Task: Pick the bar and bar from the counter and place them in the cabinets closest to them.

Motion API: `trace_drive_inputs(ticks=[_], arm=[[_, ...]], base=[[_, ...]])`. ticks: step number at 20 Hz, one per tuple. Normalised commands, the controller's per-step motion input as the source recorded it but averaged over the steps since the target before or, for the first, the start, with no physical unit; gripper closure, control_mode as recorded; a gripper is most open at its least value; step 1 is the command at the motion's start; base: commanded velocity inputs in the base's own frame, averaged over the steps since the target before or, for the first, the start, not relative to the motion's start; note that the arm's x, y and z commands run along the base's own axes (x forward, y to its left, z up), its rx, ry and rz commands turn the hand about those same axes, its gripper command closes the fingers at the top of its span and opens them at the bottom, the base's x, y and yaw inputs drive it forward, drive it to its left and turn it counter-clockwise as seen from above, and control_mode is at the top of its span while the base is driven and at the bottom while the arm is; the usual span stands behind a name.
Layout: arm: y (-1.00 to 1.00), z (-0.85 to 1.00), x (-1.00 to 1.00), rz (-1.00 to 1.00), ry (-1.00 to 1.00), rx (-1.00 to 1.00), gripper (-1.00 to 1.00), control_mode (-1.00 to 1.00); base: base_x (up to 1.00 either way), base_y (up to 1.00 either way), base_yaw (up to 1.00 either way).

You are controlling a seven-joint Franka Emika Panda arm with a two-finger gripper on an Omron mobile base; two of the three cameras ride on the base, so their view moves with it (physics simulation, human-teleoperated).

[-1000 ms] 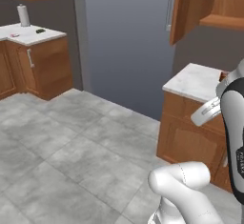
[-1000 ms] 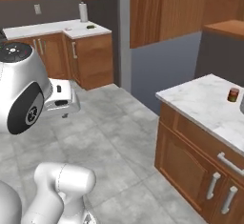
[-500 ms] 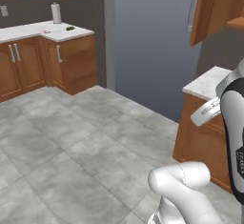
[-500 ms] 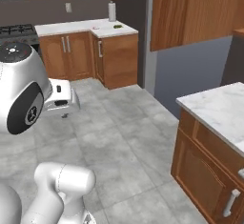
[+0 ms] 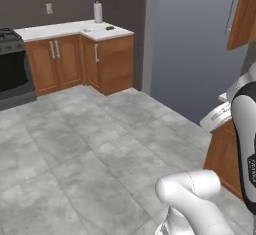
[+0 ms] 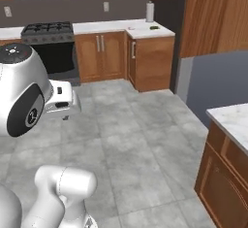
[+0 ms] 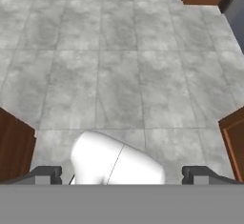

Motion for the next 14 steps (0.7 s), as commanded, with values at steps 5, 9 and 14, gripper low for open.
trace_drive_inputs(ticks=[5,9,14], arm=[[0.00,0.00,0.00,0.00,0.00,0.00,-1.00,1.00],[0.00,0.00,0.00,0.00,0.00,0.00,-1.00,1.00],[0.00,0.00,0.00,0.00,0.00,0.00,-1.00,1.00]], base=[[-0.06,0.00,0.33],[-0.06,0.00,0.32],[-0.05,0.00,0.30]])
